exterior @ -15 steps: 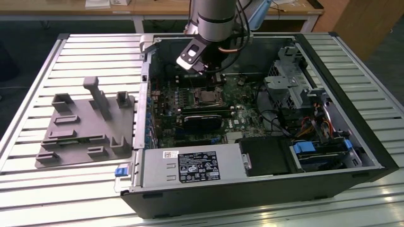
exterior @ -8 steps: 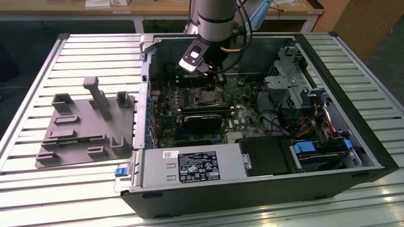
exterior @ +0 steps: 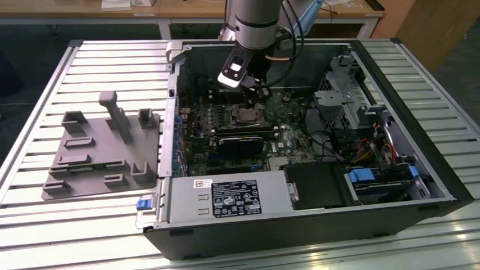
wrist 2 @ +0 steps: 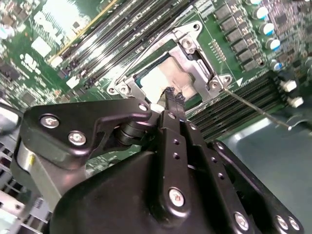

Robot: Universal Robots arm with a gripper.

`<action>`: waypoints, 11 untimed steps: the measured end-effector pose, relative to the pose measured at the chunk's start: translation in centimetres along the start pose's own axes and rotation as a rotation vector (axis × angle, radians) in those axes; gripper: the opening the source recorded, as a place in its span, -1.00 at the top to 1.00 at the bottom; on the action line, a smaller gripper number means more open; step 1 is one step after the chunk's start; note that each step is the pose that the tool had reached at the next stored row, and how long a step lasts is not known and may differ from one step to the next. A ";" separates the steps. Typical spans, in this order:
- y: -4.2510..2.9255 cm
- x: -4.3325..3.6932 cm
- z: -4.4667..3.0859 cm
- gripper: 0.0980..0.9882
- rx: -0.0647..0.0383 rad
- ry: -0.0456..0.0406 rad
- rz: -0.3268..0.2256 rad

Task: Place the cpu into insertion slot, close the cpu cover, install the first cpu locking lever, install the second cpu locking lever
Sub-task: 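Close the cpu cover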

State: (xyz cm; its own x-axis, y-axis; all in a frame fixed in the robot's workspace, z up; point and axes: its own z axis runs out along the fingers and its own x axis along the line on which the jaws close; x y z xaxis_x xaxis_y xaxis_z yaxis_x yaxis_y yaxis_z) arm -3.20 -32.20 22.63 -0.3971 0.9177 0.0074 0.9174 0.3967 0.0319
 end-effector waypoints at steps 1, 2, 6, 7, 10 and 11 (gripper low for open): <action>0.00 0.00 0.00 0.98 0.000 0.0005 -0.018; 0.00 0.00 0.00 0.98 0.000 0.0010 -0.036; 0.00 0.00 0.00 0.98 0.001 0.0031 -0.108; 0.00 0.00 0.01 0.98 0.001 0.0037 -0.126; 0.00 0.00 0.01 0.98 0.002 0.0054 -0.181; 0.00 0.00 0.01 0.98 0.002 0.0060 -0.199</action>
State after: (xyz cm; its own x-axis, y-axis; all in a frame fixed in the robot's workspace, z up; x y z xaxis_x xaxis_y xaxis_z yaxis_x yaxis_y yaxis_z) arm -3.20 -32.20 22.62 -0.5712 0.8208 0.0070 0.8205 0.5707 0.0316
